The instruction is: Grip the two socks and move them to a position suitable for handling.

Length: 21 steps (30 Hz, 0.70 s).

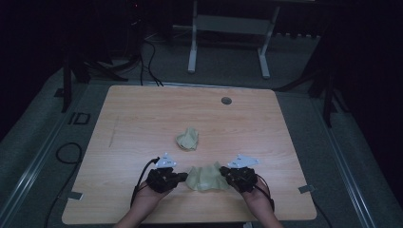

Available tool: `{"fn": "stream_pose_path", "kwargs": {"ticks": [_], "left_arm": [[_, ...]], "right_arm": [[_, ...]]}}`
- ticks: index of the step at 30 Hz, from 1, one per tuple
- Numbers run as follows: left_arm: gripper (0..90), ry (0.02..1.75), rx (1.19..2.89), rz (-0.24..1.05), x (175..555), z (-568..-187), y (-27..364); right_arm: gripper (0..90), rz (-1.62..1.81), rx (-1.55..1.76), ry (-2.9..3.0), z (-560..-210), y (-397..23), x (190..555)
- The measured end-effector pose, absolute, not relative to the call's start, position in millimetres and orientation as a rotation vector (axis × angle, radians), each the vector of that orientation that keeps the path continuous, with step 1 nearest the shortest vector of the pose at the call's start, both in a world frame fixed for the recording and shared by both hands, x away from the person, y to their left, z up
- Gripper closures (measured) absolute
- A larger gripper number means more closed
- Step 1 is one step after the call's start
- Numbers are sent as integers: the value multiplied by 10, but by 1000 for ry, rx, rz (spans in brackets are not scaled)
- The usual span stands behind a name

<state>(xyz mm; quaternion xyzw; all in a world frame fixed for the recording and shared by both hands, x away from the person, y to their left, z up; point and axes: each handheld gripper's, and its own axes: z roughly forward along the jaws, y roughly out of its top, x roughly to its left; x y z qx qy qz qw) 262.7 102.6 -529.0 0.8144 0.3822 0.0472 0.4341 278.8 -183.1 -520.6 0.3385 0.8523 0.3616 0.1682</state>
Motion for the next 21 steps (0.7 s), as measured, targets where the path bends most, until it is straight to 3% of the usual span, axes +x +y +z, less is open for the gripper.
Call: {"fn": "stream_pose_path", "kwargs": {"ticks": [8, 21], "left_arm": [[900, 998, 1982, 109, 2331, -5269, 1266], [894, 1094, 2005, -18, 2318, -5673, 1236]], "right_arm": [[856, 1106, 1030, 2409, -5076, -2019, 2627], [851, 1024, 1150, 2496, -5499, -2037, 2718]]}}
